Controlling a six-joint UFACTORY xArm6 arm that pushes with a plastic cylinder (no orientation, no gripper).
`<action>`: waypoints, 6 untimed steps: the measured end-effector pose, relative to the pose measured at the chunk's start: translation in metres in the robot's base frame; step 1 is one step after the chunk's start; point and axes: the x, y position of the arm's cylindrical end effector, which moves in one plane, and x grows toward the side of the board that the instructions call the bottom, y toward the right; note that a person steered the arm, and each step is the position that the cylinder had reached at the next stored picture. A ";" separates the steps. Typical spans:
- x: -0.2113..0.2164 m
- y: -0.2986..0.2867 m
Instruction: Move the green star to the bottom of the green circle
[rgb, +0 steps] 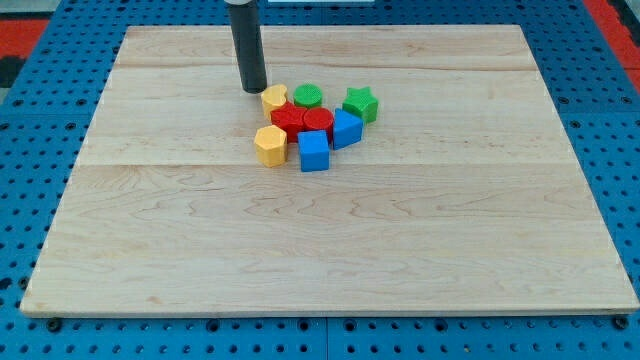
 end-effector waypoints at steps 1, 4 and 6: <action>0.000 0.002; -0.024 -0.022; -0.028 0.143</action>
